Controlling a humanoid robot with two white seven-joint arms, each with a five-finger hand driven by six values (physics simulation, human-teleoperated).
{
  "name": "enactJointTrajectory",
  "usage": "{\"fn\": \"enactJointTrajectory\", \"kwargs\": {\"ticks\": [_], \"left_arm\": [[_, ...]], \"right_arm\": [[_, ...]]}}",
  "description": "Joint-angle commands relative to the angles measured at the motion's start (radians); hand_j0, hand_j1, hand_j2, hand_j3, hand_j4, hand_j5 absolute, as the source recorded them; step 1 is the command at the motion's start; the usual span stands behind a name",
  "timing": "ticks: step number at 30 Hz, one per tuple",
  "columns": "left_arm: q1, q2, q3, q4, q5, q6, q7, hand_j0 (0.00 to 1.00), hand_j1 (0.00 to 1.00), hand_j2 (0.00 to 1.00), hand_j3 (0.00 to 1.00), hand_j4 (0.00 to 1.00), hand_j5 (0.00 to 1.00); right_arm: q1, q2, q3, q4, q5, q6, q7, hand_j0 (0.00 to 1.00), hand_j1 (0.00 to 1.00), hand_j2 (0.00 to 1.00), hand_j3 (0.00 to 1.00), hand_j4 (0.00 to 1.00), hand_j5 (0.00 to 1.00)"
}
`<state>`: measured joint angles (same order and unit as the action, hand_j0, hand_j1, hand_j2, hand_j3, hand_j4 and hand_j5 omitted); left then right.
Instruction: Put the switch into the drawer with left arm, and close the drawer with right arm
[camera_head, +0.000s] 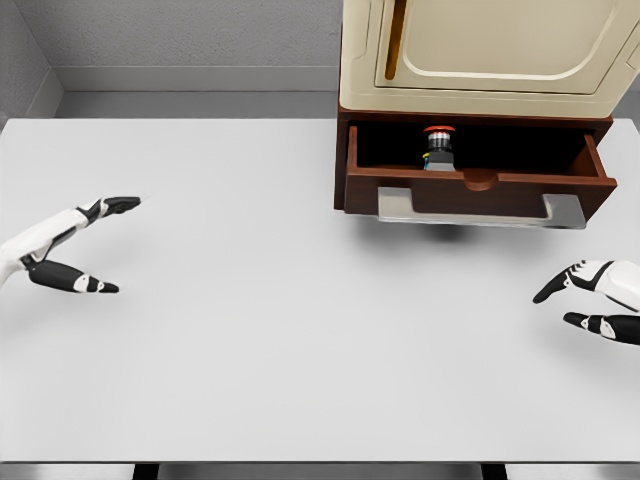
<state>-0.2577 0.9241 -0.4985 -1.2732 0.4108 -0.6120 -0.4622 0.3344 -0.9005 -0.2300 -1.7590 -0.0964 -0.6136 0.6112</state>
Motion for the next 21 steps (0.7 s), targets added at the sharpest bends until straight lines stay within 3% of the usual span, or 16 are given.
{"fn": "enactJointTrajectory", "kwargs": {"ticks": [1, 12, 14, 15, 16, 19, 21], "left_arm": [[0.0, -0.007, 0.005, 0.02, 0.002, 0.001, -0.009, 1.0, 1.0, 1.0, 1.0, 1.0, 1.0], [-0.003, -0.036, -0.002, -0.018, -0.006, 0.001, -0.007, 1.0, 1.0, 1.0, 1.0, 1.0, 1.0], [-0.043, -0.09, 0.008, -0.081, -0.087, 0.001, -0.007, 1.0, 1.0, 1.0, 1.0, 1.0, 1.0], [-0.092, -0.123, 0.008, -0.097, -0.136, 0.001, -0.001, 1.0, 1.0, 1.0, 1.0, 1.0, 1.0], [-0.133, -0.162, 0.003, -0.121, -0.138, 0.001, -0.001, 1.0, 1.0, 1.0, 1.0, 1.0, 1.0], [-0.202, -0.165, 0.003, -0.298, -0.133, 0.001, -0.009, 1.0, 1.0, 1.0, 1.0, 1.0, 1.0], [-0.256, -0.208, -0.006, -0.35, -0.132, 0.001, -0.038, 1.0, 1.0, 1.0, 1.0, 1.0, 1.0]], "right_arm": [[0.0, 0.0, 0.0, 0.0, -0.008, 0.003, 0.0, 0.61, 0.61, 0.61, 0.61, 0.61, 0.61], [0.002, 0.0, -0.002, 0.0, -0.008, 0.003, 0.0, 0.61, 0.61, 0.61, 0.61, 0.61, 0.61], [0.003, -0.003, -0.015, 0.0, -0.009, 0.003, 0.0, 0.63, 0.63, 0.63, 0.63, 0.63, 0.63], [0.005, -0.003, -0.028, 0.0, -0.009, 0.003, 0.0, 0.63, 0.63, 0.63, 0.63, 0.63, 0.63], [0.003, -0.001, -0.058, 0.0, -0.014, 0.003, 0.0, 0.63, 0.63, 0.63, 0.63, 0.63, 0.63], [-0.014, -0.004, -0.065, 0.0, -0.016, 0.003, 0.0, 0.63, 0.63, 0.63, 0.63, 0.63, 0.63], [-0.021, -0.006, -0.065, 0.0, -0.016, 0.003, 0.0, 0.64, 0.64, 0.64, 0.64, 0.64, 0.64]]}}
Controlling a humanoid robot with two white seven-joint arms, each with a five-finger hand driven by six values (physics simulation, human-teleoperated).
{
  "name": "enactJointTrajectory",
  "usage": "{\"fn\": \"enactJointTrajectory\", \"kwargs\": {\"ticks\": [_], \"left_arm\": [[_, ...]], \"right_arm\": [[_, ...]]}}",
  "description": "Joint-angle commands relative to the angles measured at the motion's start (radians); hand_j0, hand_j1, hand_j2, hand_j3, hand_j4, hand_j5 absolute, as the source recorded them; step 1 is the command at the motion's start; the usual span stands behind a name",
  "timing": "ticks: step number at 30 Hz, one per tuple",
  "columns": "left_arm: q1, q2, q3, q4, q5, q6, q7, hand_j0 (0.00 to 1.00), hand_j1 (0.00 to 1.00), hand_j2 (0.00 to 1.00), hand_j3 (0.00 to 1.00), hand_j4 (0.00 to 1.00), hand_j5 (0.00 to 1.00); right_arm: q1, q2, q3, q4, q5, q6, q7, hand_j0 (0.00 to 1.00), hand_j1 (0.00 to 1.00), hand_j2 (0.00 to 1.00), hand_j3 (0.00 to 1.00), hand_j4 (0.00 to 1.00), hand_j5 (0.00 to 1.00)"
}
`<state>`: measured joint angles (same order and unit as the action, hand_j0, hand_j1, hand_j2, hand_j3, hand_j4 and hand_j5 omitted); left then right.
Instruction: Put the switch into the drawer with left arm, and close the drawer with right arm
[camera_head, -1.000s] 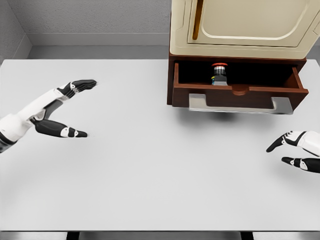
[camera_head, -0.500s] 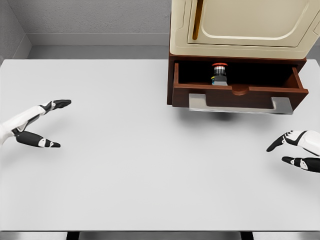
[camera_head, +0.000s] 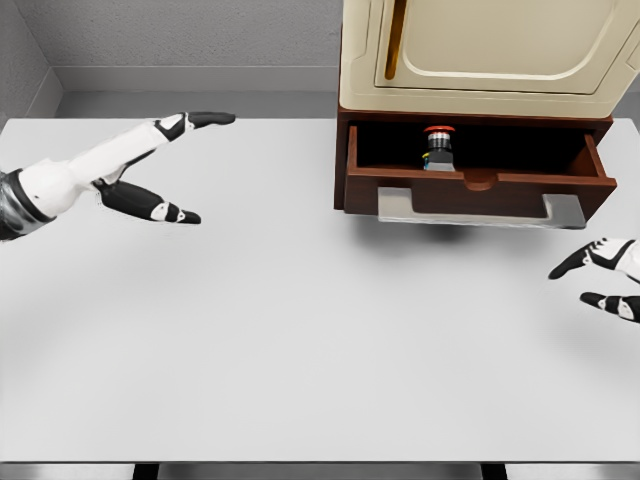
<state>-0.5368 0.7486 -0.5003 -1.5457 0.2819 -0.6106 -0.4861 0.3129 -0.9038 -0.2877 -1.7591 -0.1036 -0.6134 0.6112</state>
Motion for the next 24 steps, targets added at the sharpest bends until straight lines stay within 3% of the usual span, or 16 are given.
{"fn": "enactJointTrajectory", "kwargs": {"ticks": [1, 3, 5, 8, 10, 13, 16, 20, 22, 24], "left_arm": [[-0.008, -0.063, -0.004, -0.093, 0.002, 0.037, -0.06, 1.0, 1.0, 1.0, 1.0, 1.0, 1.0], [-0.054, -0.155, -0.006, -0.103, 0.006, 0.231, -0.125, 1.0, 1.0, 1.0, 1.0, 1.0, 1.0], [-0.092, -0.216, -0.006, -0.108, 0.052, 0.371, -0.125, 1.0, 1.0, 1.0, 1.0, 1.0, 1.0], [-0.138, -0.319, -0.004, -0.105, 0.056, 0.578, -0.125, 1.0, 1.0, 1.0, 1.0, 1.0, 1.0], [-0.173, -0.373, -0.004, -0.102, 0.109, 0.726, -0.125, 1.0, 1.0, 1.0, 1.0, 1.0, 1.0], [-0.195, -0.446, -0.004, -0.085, 0.114, 0.844, -0.125, 1.0, 1.0, 1.0, 1.0, 1.0, 1.0], [-0.216, -0.48, -0.007, -0.079, 0.192, 0.994, -0.125, 1.0, 1.0, 1.0, 1.0, 1.0, 1.0], [-0.282, -0.566, -0.014, -0.007, 0.18, 1.147, -0.125, 1.0, 1.0, 1.0, 1.0, 1.0, 1.0], [-0.336, -0.578, -0.061, 0.024, 0.091, 1.195, -0.125, 1.0, 1.0, 1.0, 1.0, 1.0, 1.0], [-0.336, -0.615, -0.069, 0.053, 0.013, 1.209, -0.125, 1.0, 1.0, 1.0, 1.0, 1.0, 1.0]], "right_arm": [[0.0, -0.001, -0.002, 0.0, -0.008, 0.003, 0.0, 0.64, 0.64, 0.64, 0.64, 0.64, 0.64], [0.0, -0.003, 0.005, 0.0, -0.008, 0.003, 0.0, 0.64, 0.64, 0.64, 0.64, 0.64, 0.64], [0.002, -0.001, 0.007, 0.0, -0.008, 0.003, 0.0, 0.64, 0.64, 0.64, 0.64, 0.64, 0.64], [0.005, -0.003, 0.007, 0.0, -0.01, 0.003, 0.0, 0.64, 0.64, 0.64, 0.64, 0.64, 0.64], [0.006, -0.003, 0.007, 0.0, -0.008, 0.003, 0.0, 0.64, 0.64, 0.64, 0.64, 0.64, 0.64], [0.008, -0.003, 0.007, 0.0, -0.008, 0.003, 0.0, 0.64, 0.64, 0.64, 0.64, 0.64, 0.64], [0.008, -0.001, 0.009, 0.0, -0.008, 0.003, 0.0, 0.64, 0.64, 0.64, 0.64, 0.64, 0.64], [0.011, -0.004, 0.009, 0.0, -0.008, 0.003, 0.0, 0.64, 0.64, 0.64, 0.64, 0.64, 0.64], [0.011, -0.003, 0.009, 0.0, -0.008, 0.003, 0.0, 0.64, 0.64, 0.64, 0.64, 0.64, 0.64], [0.012, -0.003, 0.009, 0.0, -0.008, 0.003, 0.0, 0.64, 0.64, 0.64, 0.64, 0.64, 0.64]]}}
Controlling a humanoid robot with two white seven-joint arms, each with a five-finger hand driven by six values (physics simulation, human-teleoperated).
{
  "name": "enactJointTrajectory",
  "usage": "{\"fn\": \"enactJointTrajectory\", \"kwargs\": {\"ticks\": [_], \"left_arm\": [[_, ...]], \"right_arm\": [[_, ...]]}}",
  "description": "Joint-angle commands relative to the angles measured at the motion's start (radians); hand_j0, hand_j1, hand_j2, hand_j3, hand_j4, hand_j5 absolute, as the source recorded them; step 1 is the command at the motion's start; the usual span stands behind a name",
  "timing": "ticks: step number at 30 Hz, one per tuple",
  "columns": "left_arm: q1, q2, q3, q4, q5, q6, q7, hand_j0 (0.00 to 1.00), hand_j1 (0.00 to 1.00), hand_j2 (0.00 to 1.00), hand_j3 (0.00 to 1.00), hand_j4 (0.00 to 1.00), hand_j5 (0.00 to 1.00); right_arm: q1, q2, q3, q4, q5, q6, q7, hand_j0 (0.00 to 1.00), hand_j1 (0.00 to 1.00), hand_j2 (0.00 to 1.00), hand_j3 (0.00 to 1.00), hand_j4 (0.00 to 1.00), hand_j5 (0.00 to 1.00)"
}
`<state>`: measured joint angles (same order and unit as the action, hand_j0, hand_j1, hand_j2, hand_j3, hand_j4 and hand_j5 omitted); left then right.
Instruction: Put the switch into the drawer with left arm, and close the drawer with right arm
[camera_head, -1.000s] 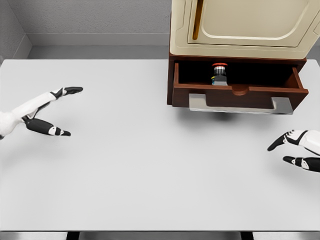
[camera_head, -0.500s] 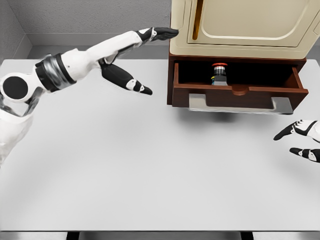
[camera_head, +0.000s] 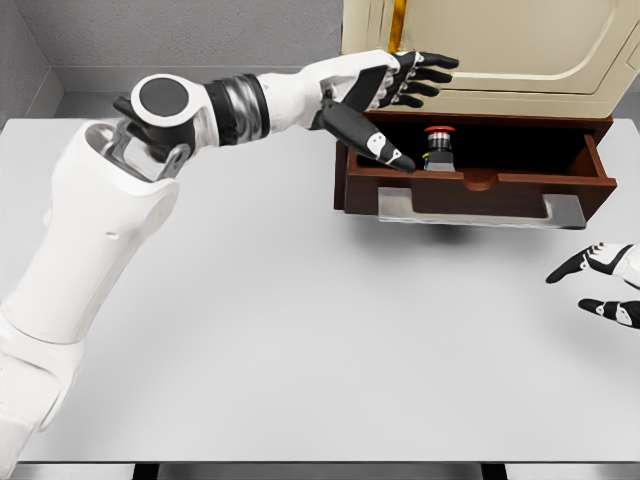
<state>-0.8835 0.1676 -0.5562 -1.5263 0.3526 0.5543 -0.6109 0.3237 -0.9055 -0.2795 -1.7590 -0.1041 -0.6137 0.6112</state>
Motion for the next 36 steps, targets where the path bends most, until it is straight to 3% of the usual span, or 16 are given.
{"fn": "enactJointTrajectory", "kwargs": {"ticks": [1, 4, 8, 36], "left_arm": [[-0.003, -0.034, -0.047, 0.038, -0.11, 0.05, 0.0, 1.0, 1.0, 1.0, 1.0, 1.0, 1.0], [-0.049, -0.025, -0.102, 0.046, -0.127, 0.057, 0.0, 1.0, 1.0, 1.0, 1.0, 1.0, 1.0], [-0.052, -0.026, -0.119, 0.046, -0.126, 0.057, 0.0, 1.0, 1.0, 1.0, 1.0, 1.0, 1.0], [-0.061, -0.126, -0.131, 0.167, -0.116, 0.057, 0.0, 1.0, 1.0, 1.0, 1.0, 1.0, 1.0]], "right_arm": [[0.002, -0.001, 0.0, 0.0, -0.008, 0.003, 0.0, 0.65, 0.65, 0.65, 0.65, 0.65, 0.65], [0.002, -0.001, 0.0, 0.0, -0.008, 0.003, 0.0, 0.65, 0.65, 0.65, 0.65, 0.65, 0.65], [0.002, -0.001, 0.0, 0.0, -0.008, 0.003, 0.0, 0.65, 0.65, 0.65, 0.65, 0.65, 0.65], [0.002, 0.002, 0.01, 0.0, -0.008, 0.003, 0.0, 0.67, 0.67, 0.67, 0.67, 0.67, 0.67]]}}
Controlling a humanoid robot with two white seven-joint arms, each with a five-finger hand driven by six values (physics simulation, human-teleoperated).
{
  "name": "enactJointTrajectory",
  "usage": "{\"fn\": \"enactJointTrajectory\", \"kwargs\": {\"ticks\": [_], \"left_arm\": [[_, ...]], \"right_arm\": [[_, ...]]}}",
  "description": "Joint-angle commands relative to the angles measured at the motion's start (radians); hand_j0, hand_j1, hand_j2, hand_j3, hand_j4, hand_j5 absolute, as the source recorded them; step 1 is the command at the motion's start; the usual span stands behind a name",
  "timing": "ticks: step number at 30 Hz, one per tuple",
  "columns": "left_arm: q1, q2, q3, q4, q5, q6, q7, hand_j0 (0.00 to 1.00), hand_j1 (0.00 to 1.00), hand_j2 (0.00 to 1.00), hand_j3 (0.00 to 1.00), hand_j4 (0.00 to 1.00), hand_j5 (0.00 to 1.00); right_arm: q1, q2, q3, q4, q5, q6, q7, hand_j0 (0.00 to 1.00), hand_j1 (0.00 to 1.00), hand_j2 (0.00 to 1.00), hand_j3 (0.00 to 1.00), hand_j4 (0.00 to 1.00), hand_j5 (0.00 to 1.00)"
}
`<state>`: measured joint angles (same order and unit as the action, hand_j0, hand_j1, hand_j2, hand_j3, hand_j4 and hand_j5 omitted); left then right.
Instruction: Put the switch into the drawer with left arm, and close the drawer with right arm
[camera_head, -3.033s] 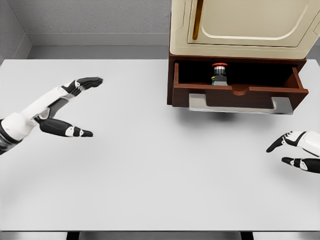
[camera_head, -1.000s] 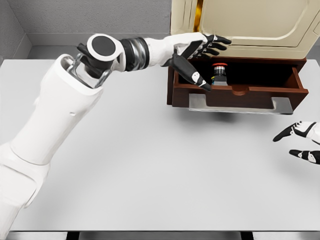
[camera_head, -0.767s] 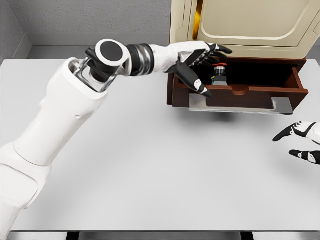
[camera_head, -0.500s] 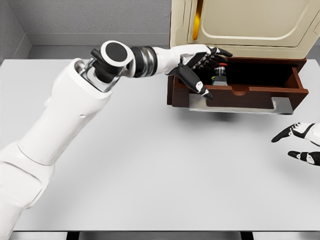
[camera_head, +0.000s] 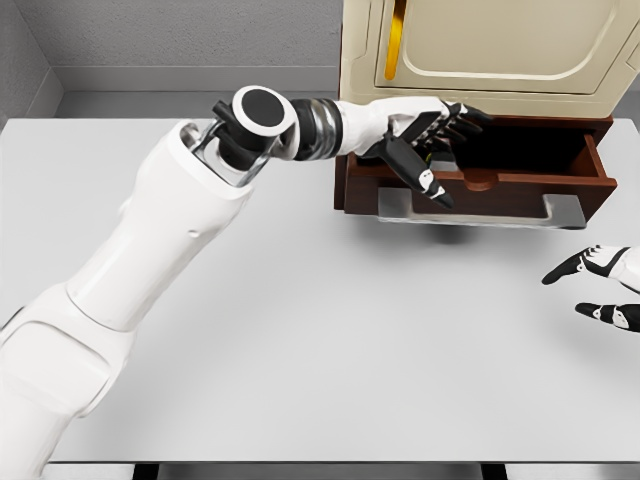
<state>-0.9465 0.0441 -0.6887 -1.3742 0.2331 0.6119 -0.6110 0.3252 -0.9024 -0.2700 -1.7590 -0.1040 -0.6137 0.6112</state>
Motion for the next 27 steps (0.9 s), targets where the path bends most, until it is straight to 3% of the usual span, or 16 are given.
{"fn": "enactJointTrajectory", "kwargs": {"ticks": [1, 5, 7, 11, 13, 14, 17, 19, 20, 21, 23, 26, 27], "left_arm": [[-0.003, -0.004, 0.0, 0.017, 0.003, -0.001, 0.0, 1.0, 1.0, 1.0, 1.0, 1.0, 1.0], [-0.003, -0.003, 0.001, -0.017, 0.009, -0.001, 0.0, 1.0, 1.0, 1.0, 1.0, 1.0, 1.0], [-0.005, 0.006, 0.003, -0.12, 0.012, -0.001, 0.0, 1.0, 1.0, 1.0, 1.0, 1.0, 1.0], [0.032, 0.123, 0.009, -0.362, 0.034, -0.018, 0.0, 1.0, 1.0, 1.0, 1.0, 1.0, 1.0], [0.057, 0.203, 0.017, -0.39, 0.054, -0.197, 0.0, 1.0, 1.0, 1.0, 1.0, 1.0, 1.0], [0.072, 0.26, 0.017, -0.39, 0.057, -0.381, 0.0, 1.0, 1.0, 1.0, 1.0, 1.0, 1.0], [0.153, 0.425, 0.072, -0.39, 0.057, -0.949, 0.0, 1.0, 1.0, 1.0, 1.0, 1.0, 1.0], [0.218, 0.479, 0.136, -0.39, 0.058, -1.095, 0.0, 1.0, 1.0, 1.0, 1.0, 1.0, 1.0], [0.278, 0.539, 0.173, -0.39, 0.06, -1.204, 0.0, 1.0, 1.0, 1.0, 1.0, 1.0, 1.0], [0.343, 0.582, 0.204, -0.39, 0.06, -1.223, 0.0, 1.0, 1.0, 1.0, 1.0, 1.0, 1.0], [0.531, 0.652, 0.333, -0.39, 0.058, -1.223, 0.0, 1.0, 1.0, 1.0, 1.0, 1.0, 1.0], [0.649, 0.79, 0.391, -0.367, 0.058, -1.223, 0.0, 1.0, 1.0, 1.0, 1.0, 1.0, 1.0], [0.675, 0.801, 0.391, -0.316, 0.057, -1.223, 0.01, 1.0, 1.0, 1.0, 1.0, 1.0, 1.0]], "right_arm": [[0.0, -0.001, 0.0, 0.0, -0.008, 0.003, 0.0, 0.67, 0.67, 0.67, 0.67, 0.67, 0.67], [0.0, -0.001, 0.0, 0.0, -0.008, 0.003, 0.0, 0.67, 0.67, 0.67, 0.67, 0.67, 0.67], [-0.003, 0.0, 0.0, 0.0, -0.008, 0.003, 0.0, 0.67, 0.67, 0.67, 0.67, 0.67, 0.67], [-0.02, 0.0, 0.0, 0.0, -0.008, 0.003, 0.0, 0.62, 0.62, 0.62, 0.62, 0.62, 0.62], [-0.026, -0.001, 0.0, 0.0, -0.008, 0.003, 0.0, 0.61, 0.61, 0.61, 0.61, 0.61, 0.61], [-0.038, -0.001, 0.006, 0.0, -0.008, 0.003, 0.0, 0.6, 0.6, 0.6, 0.6, 0.6, 0.6], [-0.094, -0.004, 0.071, 0.0, -0.009, 0.003, 0.0, 0.6, 0.6, 0.6, 0.6, 0.6, 0.6], [-0.101, -0.004, 0.075, 0.0, -0.009, 0.003, 0.0, 0.6, 0.6, 0.6, 0.6, 0.6, 0.6], [-0.112, -0.004, 0.089, 0.0, -0.009, 0.003, 0.0, 0.6, 0.6, 0.6, 0.6, 0.6, 0.6], [-0.117, -0.004, 0.094, 0.0, -0.009, 0.003, 0.0, 0.6, 0.6, 0.6, 0.6, 0.6, 0.6], [-0.127, -0.004, 0.098, 0.0, -0.009, 0.003, 0.0, 0.6, 0.6, 0.6, 0.6, 0.6, 0.6], [-0.141, -0.003, 0.098, 0.001, -0.009, 0.003, 0.0, 0.6, 0.6, 0.6, 0.6, 0.6, 0.6], [-0.147, -0.004, 0.098, 0.0, -0.009, 0.003, 0.0, 0.61, 0.61, 0.61, 0.61, 0.61, 0.61]]}}
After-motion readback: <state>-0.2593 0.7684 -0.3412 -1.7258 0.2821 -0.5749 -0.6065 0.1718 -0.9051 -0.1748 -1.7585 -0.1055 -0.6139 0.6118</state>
